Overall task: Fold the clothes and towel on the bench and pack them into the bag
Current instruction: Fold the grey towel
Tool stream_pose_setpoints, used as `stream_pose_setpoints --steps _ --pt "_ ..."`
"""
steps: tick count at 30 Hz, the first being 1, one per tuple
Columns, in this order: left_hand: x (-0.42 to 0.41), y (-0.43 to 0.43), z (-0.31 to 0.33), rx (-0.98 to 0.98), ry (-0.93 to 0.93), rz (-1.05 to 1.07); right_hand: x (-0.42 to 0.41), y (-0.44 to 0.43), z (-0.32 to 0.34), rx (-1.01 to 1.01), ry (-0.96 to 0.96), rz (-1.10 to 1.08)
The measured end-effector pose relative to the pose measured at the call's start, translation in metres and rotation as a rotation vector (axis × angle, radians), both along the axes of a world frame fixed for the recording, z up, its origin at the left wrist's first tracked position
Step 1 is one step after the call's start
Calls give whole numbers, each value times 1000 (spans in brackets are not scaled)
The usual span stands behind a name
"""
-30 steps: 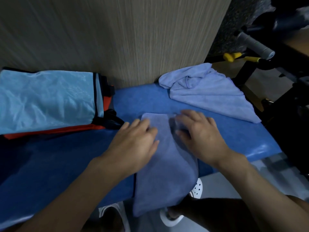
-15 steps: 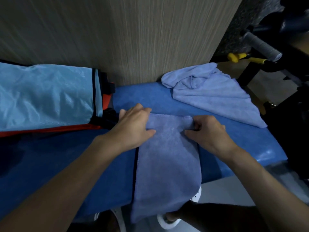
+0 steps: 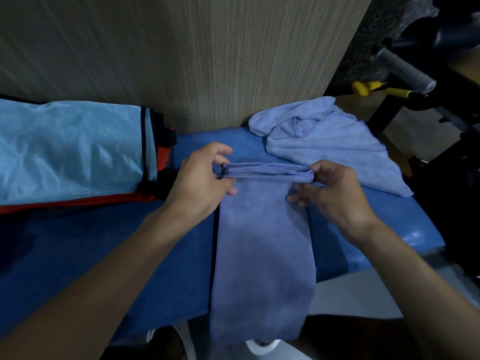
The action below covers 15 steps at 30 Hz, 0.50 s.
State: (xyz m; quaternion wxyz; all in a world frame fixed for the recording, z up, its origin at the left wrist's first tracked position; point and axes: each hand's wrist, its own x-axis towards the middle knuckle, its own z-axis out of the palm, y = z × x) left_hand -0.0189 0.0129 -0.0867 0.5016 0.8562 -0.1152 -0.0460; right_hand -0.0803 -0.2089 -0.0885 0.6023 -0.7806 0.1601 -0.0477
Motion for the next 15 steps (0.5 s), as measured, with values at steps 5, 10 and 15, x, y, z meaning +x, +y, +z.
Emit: stream_pose_setpoints --steps 5,10,15 --pt "-6 2 -6 -9 -128 -143 -2 -5 1 -57 -75 89" --pt "-9 12 -12 95 -135 -234 -9 -16 -6 -287 -144 204" --pt "-13 15 -11 211 -189 -305 -12 -23 -15 -687 -313 384"
